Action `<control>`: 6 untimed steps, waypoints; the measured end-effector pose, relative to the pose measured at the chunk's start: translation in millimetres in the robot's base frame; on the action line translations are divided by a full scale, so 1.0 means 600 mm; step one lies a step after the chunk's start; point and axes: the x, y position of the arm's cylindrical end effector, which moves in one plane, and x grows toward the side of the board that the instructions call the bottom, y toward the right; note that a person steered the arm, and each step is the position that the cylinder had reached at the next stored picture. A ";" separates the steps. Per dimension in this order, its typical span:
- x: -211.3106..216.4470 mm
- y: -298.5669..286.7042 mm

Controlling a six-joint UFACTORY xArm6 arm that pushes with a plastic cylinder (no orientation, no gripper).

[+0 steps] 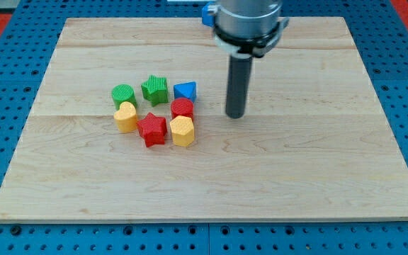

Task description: Push the red circle to the top of red star

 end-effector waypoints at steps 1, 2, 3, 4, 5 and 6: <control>0.000 -0.076; 0.000 -0.137; -0.002 -0.090; -0.002 0.038; -0.057 0.147; -0.125 0.154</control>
